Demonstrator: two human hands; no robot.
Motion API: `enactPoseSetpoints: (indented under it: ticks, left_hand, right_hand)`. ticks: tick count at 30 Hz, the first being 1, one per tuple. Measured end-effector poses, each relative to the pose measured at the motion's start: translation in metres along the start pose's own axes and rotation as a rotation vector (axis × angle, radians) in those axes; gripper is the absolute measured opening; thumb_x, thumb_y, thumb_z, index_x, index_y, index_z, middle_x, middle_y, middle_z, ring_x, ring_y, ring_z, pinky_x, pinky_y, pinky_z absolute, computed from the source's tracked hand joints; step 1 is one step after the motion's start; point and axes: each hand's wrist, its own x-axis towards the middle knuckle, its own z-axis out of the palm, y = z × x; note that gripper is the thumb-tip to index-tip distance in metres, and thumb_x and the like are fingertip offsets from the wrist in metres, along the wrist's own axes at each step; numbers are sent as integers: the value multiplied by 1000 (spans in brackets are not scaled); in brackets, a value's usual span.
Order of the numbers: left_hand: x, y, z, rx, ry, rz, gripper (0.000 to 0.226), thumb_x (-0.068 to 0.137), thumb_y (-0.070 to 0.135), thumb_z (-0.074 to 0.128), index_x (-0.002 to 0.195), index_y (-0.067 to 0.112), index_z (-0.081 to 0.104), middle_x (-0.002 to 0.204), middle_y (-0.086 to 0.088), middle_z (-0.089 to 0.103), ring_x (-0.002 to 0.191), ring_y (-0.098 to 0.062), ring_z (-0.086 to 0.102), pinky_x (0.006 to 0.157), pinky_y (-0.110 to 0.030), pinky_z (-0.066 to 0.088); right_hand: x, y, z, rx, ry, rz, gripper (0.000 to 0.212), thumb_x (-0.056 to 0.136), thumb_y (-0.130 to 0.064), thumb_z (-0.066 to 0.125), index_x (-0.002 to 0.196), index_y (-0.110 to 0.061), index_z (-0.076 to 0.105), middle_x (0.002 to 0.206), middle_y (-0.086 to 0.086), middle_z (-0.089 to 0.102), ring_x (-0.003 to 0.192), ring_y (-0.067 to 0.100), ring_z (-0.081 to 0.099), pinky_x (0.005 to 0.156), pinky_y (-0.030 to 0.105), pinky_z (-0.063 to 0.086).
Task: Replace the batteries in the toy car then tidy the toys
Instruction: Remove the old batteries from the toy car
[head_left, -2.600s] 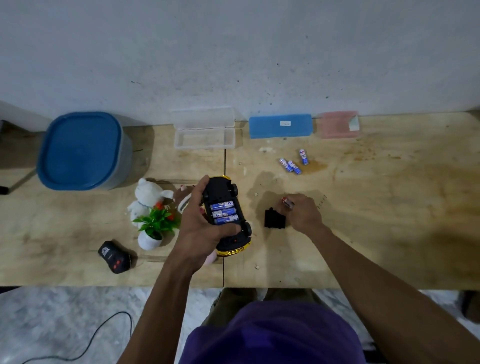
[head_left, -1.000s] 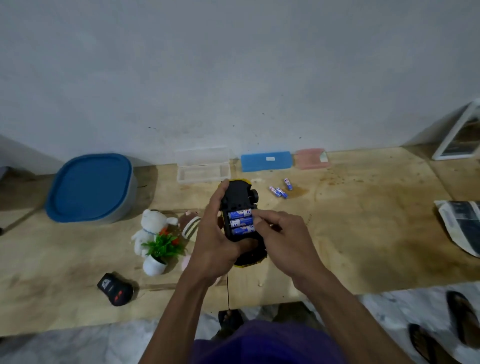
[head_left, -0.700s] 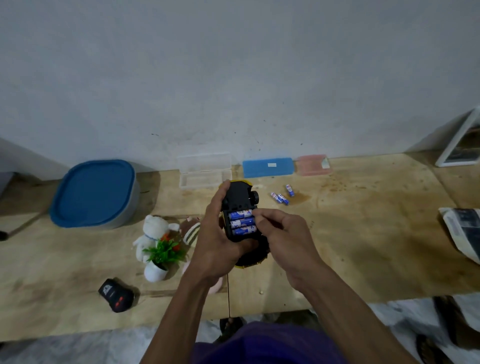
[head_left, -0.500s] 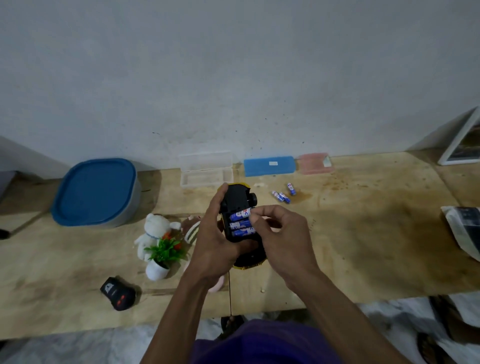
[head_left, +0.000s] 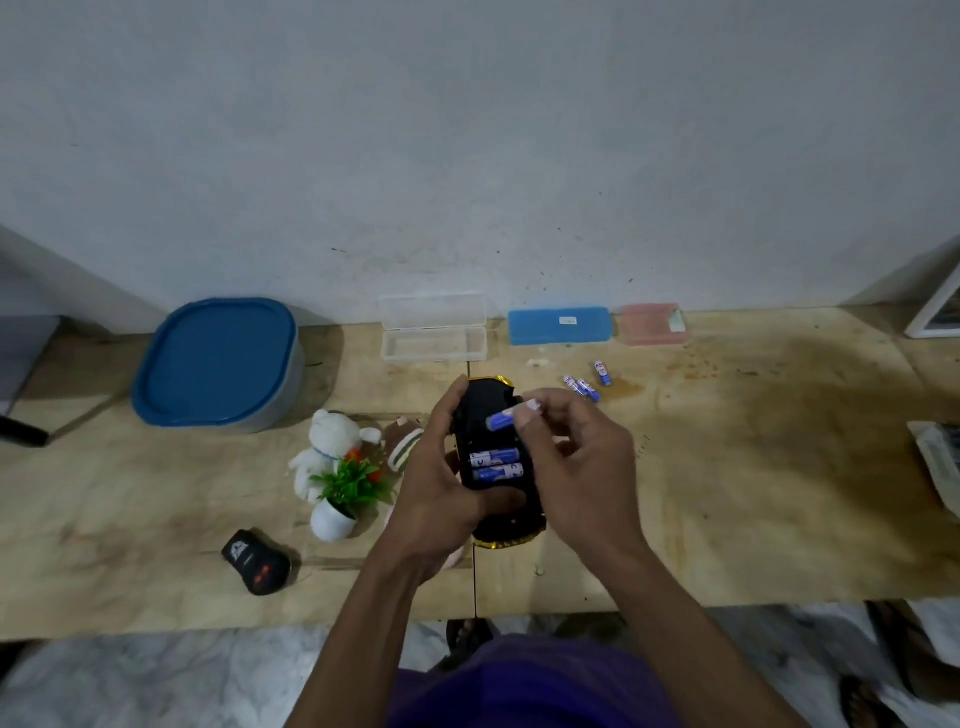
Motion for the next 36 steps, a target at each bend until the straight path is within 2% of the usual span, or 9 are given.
enactPoseSetpoints:
  ticks: [4, 7, 10, 14, 20, 27, 30, 34, 36]
  left_hand:
    - [-5, -6, -17, -19, 9, -54, 119, 63, -24, 79, 152, 41, 33, 141, 0, 58, 107, -27, 70, 80, -40, 61]
    - [-7, -7, -27, -25, -24, -84, 123, 64, -26, 78, 152, 45, 30, 135, 0, 64, 110, -32, 69, 83, -43, 61]
    - [-10, -7, -29, -2, -62, -71, 123, 65, -27, 77, 153, 43, 28, 125, 8, 70, 110, -28, 70, 86, -43, 61]
    - [-12, -6, -28, 85, -77, -52, 128, 57, -21, 85, 153, 43, 29, 132, 19, 63, 125, -13, 61, 97, -47, 56]
    - [-18, -4, -28, 108, -77, -14, 128, 54, -23, 85, 154, 35, 30, 129, 36, 58, 125, 1, 57, 103, -40, 54]
    - [-21, 0, -27, 51, -82, 3, 125, 56, -34, 74, 153, 33, 32, 113, 40, 64, 110, -1, 67, 85, -36, 61]
    - [-21, 2, -24, 35, -91, -5, 125, 58, -32, 75, 152, 38, 34, 114, 37, 64, 113, -15, 68, 79, -39, 61]
    - [-19, 6, -23, 6, -120, -21, 120, 61, -40, 64, 153, 29, 29, 103, 43, 65, 100, 5, 69, 71, -27, 61]
    - [-19, 5, -24, 3, -123, -29, 120, 63, -40, 63, 155, 27, 27, 106, 39, 67, 100, 3, 70, 70, -27, 61]
  right_hand:
    - [12, -19, -14, 638, -73, 444, 15, 99, -6, 55, 101, -9, 69, 74, 0, 70, 76, 21, 72, 69, 32, 57]
    - [15, -13, -11, 321, -164, 375, 13, 96, -10, 60, 90, -14, 71, 72, -6, 63, 59, 11, 60, 61, 28, 49]
    - [8, -7, 2, -296, -297, 48, 6, 86, -23, 73, 81, -25, 75, 69, -13, 68, 66, 3, 62, 63, 21, 49]
    - [0, -12, 20, -607, -435, -65, 12, 82, -40, 75, 86, -29, 74, 72, -13, 62, 73, 8, 63, 66, 28, 53]
    - [0, -21, 29, -668, -497, -61, 5, 77, -30, 69, 74, -28, 67, 58, -13, 56, 68, 16, 63, 66, 34, 58]
    - [6, -26, 28, -624, -522, -65, 10, 72, -31, 70, 63, -27, 69, 59, -13, 63, 72, 12, 64, 70, 35, 58]
    - [9, -25, 22, -595, -538, -88, 7, 73, -29, 70, 66, -30, 70, 62, -14, 65, 76, 9, 63, 71, 33, 56]
    - [6, -20, 16, -606, -581, -234, 4, 79, -29, 69, 77, -29, 73, 73, -12, 68, 70, 5, 61, 68, 29, 54]
    - [7, -17, 14, -638, -630, -295, 6, 84, -34, 70, 86, -29, 73, 80, -11, 62, 74, 7, 58, 70, 32, 52]
